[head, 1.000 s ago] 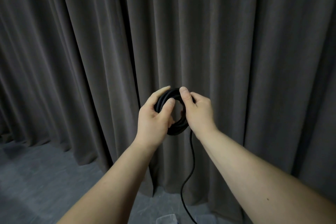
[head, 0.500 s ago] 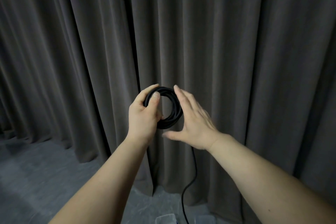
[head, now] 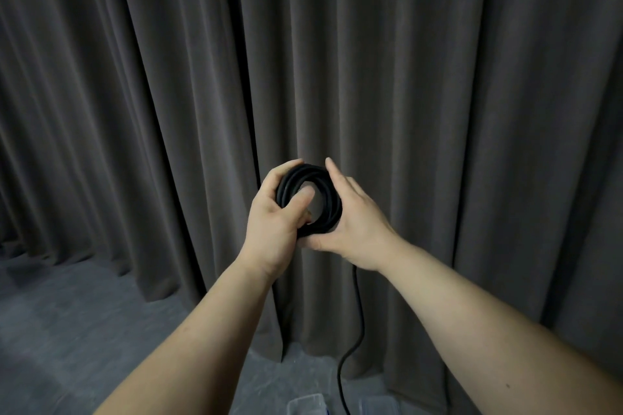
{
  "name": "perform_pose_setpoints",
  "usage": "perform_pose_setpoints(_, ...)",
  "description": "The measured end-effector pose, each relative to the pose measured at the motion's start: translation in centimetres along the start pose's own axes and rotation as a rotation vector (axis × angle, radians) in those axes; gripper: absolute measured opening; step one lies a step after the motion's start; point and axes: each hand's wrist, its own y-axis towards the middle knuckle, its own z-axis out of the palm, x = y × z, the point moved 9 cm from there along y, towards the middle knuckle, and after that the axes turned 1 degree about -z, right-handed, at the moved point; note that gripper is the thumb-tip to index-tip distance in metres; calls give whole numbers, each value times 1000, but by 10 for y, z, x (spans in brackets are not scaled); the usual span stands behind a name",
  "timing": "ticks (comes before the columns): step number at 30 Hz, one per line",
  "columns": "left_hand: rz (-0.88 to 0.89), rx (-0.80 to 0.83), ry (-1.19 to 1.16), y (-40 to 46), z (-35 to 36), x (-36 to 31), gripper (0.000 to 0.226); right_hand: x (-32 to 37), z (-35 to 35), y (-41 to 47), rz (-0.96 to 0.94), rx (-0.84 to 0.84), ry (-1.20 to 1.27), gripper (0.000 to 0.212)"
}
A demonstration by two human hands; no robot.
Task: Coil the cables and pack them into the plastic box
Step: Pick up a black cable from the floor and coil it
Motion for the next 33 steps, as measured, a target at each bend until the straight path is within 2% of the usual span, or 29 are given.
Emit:
perform_pose_setpoints(4,-25,-117,18,1,-6,5,25,-2,4,2,6,44,2,126)
perform_pose_setpoints(8,-27,-166,-97,5,-13,5,18,-12,-2,2,-17,-3,162,118)
perform_pose_setpoints(10,-28,-189,-146,10,-19,4,18,-23,-11,3,12,-96,278,98)
perform_pose_setpoints(13,-36,-199,-181,13,-21,5,19,-29,-26,7,-26,-315,365,43)
perform_pose_setpoints(15,-39,-193,-187,13,-19,6,19,-27,-34,6,-36,-456,373,24)
perform_pose_setpoints(18,-40,-171,-177,13,-17,8,19,-27,-39,7,-13,-532,351,19)
perform_pose_setpoints(23,-40,-104,-156,12,-14,13,20,-6,-43,15,-137,-442,240,29)
perform_pose_setpoints(28,-44,-39,-111,10,-7,14,26,13,-45,19,-235,-401,58,19)
perform_pose_setpoints(33,-52,16,-35,9,-1,15,28,23,-54,21,-275,-461,-46,14)
